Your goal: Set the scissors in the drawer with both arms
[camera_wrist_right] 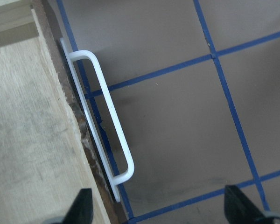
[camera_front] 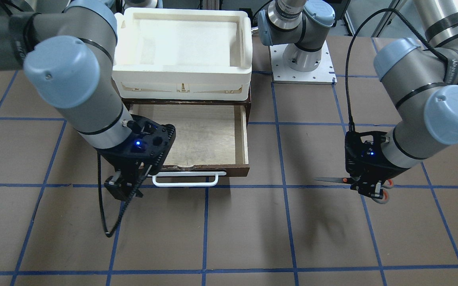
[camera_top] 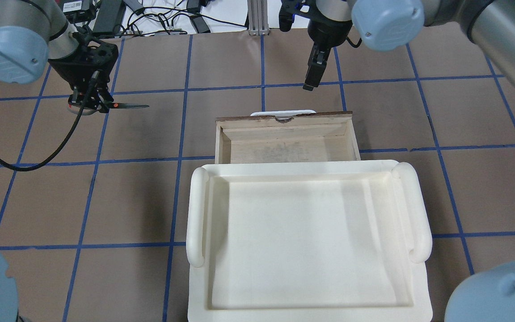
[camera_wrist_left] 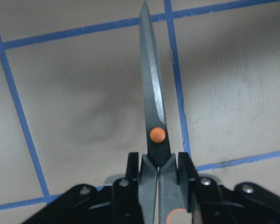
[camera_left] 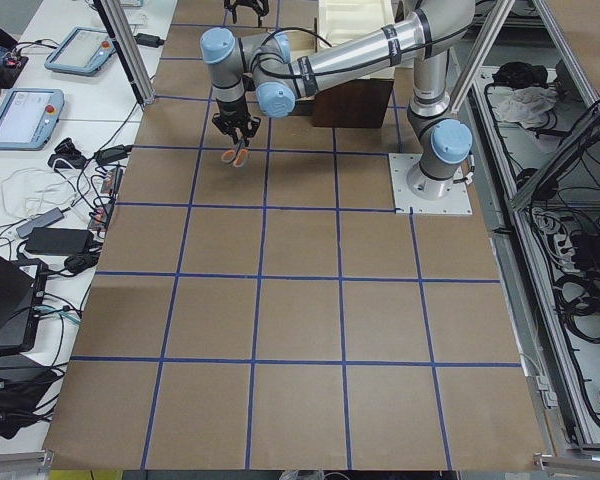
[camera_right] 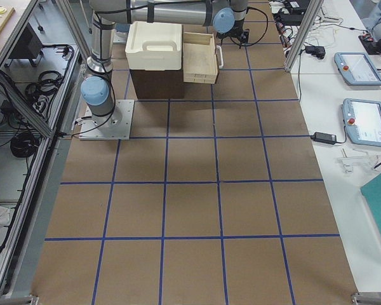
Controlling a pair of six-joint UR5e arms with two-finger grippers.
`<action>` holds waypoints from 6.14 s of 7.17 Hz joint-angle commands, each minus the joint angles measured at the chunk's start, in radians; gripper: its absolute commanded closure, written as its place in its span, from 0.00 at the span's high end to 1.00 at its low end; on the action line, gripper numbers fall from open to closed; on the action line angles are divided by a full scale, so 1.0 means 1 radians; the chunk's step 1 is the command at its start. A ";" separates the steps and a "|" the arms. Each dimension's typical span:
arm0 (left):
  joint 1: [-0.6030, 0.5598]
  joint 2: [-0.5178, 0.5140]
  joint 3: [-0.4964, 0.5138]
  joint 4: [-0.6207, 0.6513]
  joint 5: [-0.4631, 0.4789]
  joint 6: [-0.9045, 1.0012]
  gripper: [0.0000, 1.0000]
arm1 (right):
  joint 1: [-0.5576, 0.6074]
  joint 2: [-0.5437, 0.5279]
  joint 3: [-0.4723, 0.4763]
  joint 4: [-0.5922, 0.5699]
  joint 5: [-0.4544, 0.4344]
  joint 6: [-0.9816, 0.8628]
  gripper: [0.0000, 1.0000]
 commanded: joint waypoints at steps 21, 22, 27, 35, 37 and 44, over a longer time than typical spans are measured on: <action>-0.585 -0.026 -0.022 0.001 -0.087 -0.488 0.48 | -0.113 -0.302 0.089 0.295 -0.182 1.012 1.00; -0.585 -0.015 -0.022 0.001 -0.086 -0.488 0.52 | -0.115 -0.322 0.086 0.284 -0.164 1.015 1.00; -0.449 0.109 0.033 -0.013 -0.074 -1.019 0.58 | -0.130 -0.408 0.119 0.380 -0.170 1.031 1.00; -0.114 0.238 0.004 -0.155 0.006 -1.777 1.00 | -0.123 -0.370 0.096 0.296 -0.073 1.032 1.00; -0.114 0.256 -0.030 -0.136 0.035 -1.855 1.00 | -0.110 -0.315 0.091 0.286 -0.105 1.021 1.00; -0.111 0.292 -0.053 -0.139 -0.040 -1.843 1.00 | -0.113 -0.274 0.106 0.259 -0.203 1.020 1.00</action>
